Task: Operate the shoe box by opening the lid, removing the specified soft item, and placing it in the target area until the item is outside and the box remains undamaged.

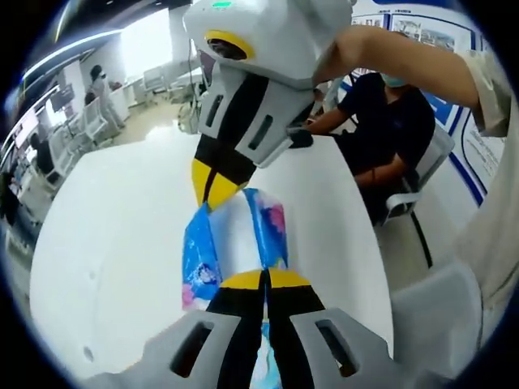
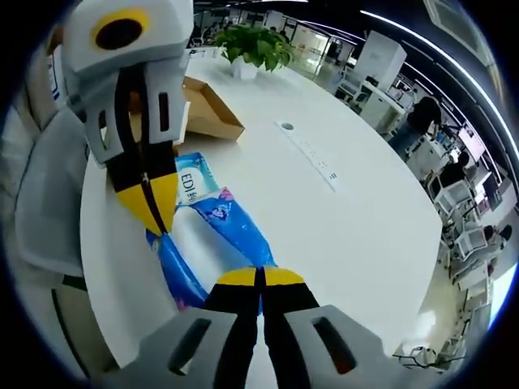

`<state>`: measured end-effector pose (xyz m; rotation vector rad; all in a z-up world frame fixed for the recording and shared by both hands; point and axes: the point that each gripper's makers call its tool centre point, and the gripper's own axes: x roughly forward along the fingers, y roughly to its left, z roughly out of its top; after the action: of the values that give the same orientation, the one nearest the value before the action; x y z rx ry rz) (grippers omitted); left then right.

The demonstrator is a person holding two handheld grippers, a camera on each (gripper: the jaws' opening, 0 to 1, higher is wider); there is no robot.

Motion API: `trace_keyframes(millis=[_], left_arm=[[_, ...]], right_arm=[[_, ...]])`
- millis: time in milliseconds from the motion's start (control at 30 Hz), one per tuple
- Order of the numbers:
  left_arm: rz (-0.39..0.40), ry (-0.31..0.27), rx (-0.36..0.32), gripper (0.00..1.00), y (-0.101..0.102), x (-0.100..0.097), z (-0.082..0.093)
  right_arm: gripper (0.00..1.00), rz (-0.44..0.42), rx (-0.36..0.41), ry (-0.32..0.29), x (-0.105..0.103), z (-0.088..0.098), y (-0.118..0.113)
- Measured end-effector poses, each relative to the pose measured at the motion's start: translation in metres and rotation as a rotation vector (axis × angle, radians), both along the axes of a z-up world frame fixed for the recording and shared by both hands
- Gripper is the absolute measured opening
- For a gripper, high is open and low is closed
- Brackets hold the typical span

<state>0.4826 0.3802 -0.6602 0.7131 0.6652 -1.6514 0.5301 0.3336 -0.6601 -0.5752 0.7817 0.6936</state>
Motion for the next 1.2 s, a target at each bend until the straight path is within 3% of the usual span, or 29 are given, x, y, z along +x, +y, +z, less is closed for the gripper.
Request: trace_keyframes(millis=[667, 1200], left_arm=[[-0.026, 0.041, -0.001, 0.00, -0.033, 0.001, -0.028], [-0.018, 0.059, 0.037, 0.00, -0.034, 0.002, -0.068]], right_arm=[[0.00, -0.009, -0.032, 0.032, 0.008, -0.030, -0.032], [0.00, 0.001, -0.050, 0.075, 0.009, -0.073, -0.036]])
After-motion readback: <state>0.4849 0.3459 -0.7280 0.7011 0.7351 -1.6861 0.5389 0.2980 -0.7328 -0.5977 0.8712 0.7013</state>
